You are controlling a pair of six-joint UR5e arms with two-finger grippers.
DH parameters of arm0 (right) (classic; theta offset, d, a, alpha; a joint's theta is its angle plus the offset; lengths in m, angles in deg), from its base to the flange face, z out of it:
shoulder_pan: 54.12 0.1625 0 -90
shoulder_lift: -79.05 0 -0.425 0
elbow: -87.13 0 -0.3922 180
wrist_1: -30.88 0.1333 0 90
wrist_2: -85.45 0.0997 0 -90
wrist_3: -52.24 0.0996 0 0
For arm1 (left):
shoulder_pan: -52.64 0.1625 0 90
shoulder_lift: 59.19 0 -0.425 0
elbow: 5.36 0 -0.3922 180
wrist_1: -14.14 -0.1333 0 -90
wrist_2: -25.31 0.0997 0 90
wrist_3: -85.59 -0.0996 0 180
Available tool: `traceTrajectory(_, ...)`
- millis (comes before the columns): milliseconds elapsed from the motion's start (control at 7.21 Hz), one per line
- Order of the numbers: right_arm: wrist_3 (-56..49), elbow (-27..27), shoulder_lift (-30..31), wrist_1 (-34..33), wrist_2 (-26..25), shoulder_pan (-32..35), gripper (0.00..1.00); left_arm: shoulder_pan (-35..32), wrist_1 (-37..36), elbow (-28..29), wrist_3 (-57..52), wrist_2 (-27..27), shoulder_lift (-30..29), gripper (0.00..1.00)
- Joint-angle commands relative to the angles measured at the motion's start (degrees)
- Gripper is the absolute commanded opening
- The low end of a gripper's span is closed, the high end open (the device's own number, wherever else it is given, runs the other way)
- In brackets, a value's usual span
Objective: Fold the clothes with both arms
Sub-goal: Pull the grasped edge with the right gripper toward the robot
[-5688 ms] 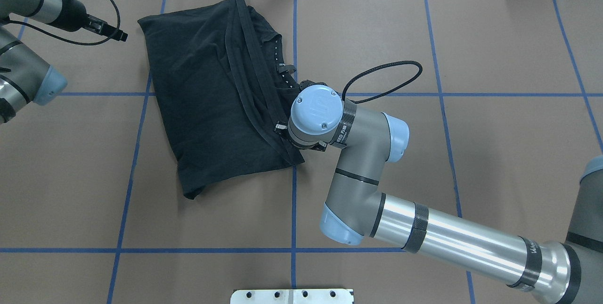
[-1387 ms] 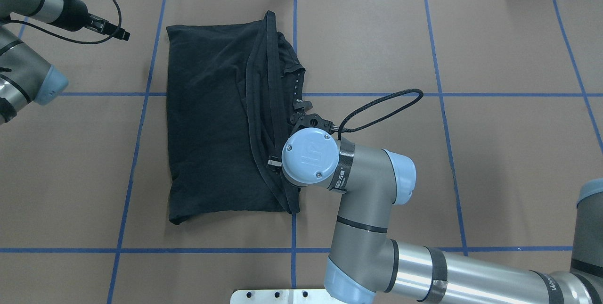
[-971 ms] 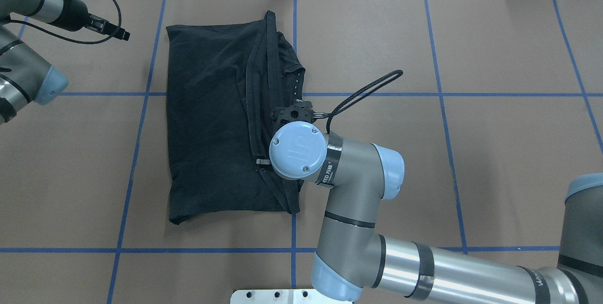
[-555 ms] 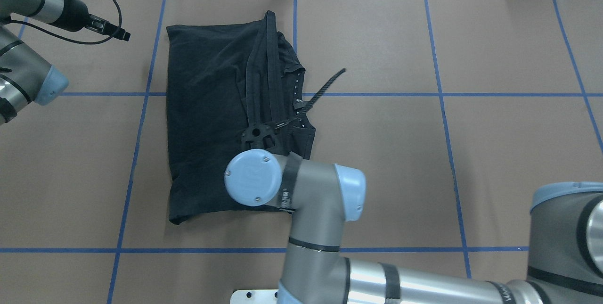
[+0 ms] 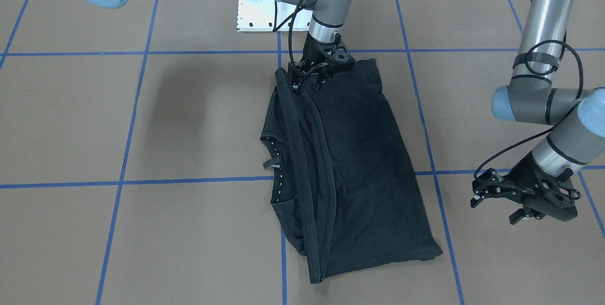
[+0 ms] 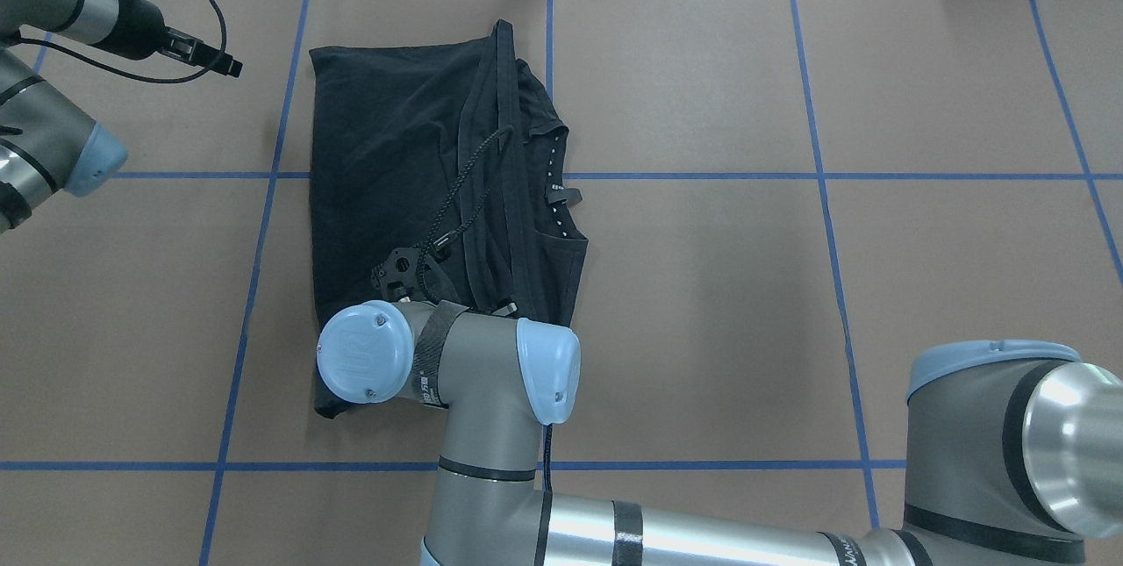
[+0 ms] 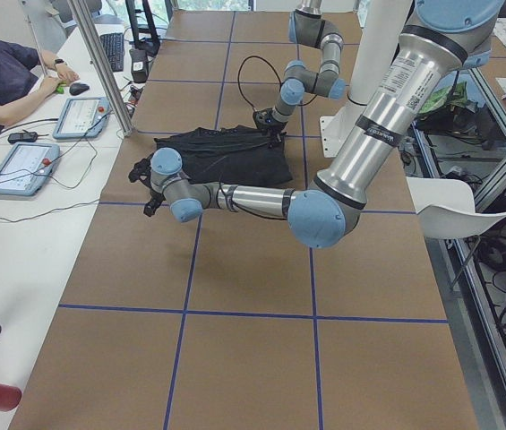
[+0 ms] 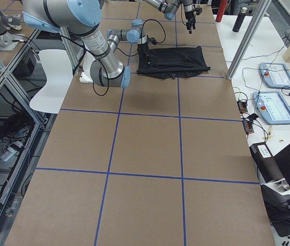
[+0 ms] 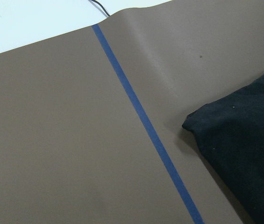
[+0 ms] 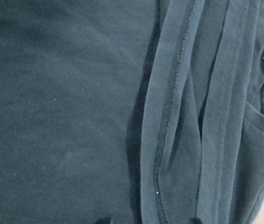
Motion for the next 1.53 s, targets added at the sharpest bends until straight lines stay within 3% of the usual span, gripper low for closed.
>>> traceTrajectory(0, -4.28, 0.54, -0.04, -0.22, -1.97, 0.30, 0.36, 0.00, 0.00, 0.10, 0.00, -0.02, 0.00, 1.00)
traceTrajectory(555, -4.56, 0.45, 0.14, -0.13, -2.76, 0.04, 0.22, 0.00, 0.00, 0.10, 0.00, 0.06, 0.00, 1.00)
traceTrajectory(971, -4.56, 0.19, 0.05, -0.05, -2.76, -0.13, 0.20, 0.00, 0.00, 0.10, 0.00, 0.06, 0.00, 1.00)
traceTrajectory(1249, -4.48, 0.10, -0.03, -0.13, -2.67, -0.14, 0.00, 0.00, 0.00, 0.10, 0.00, 0.06, 0.00, 1.00)
traceTrajectory(1387, -4.39, 0.01, -0.03, -0.22, -2.58, 0.04, 0.00, 0.00, 0.00, 0.01, 0.00, 0.06, 0.00, 1.00)
